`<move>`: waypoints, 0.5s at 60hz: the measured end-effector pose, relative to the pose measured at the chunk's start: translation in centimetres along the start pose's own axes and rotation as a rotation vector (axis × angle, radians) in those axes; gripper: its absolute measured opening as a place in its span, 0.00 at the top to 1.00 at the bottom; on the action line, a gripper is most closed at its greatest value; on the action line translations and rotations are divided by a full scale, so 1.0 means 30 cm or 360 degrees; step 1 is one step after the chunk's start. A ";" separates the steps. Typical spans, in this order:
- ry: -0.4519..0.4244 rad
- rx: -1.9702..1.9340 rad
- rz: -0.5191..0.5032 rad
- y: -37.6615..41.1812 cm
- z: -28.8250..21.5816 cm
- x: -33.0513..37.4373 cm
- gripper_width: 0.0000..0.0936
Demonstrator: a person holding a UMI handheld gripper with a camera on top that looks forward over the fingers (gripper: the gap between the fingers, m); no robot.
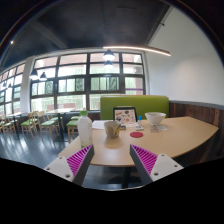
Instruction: Pour water
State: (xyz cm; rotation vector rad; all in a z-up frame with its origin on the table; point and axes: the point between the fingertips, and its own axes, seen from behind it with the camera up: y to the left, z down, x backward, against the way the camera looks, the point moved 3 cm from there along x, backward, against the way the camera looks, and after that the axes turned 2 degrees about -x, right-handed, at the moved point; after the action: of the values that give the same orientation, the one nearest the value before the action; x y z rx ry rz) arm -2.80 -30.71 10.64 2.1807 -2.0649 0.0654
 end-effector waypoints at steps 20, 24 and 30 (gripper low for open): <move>-0.0062 0.0025 -0.0138 0.239 0.013 -0.048 0.13; -0.0078 0.0036 -0.0144 0.326 0.007 -0.100 0.15; -0.0080 0.0086 -0.0107 0.384 0.024 -0.192 0.15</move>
State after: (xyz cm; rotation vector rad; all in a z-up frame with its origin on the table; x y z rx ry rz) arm -14.67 -25.69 10.00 2.3047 -2.0366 0.0606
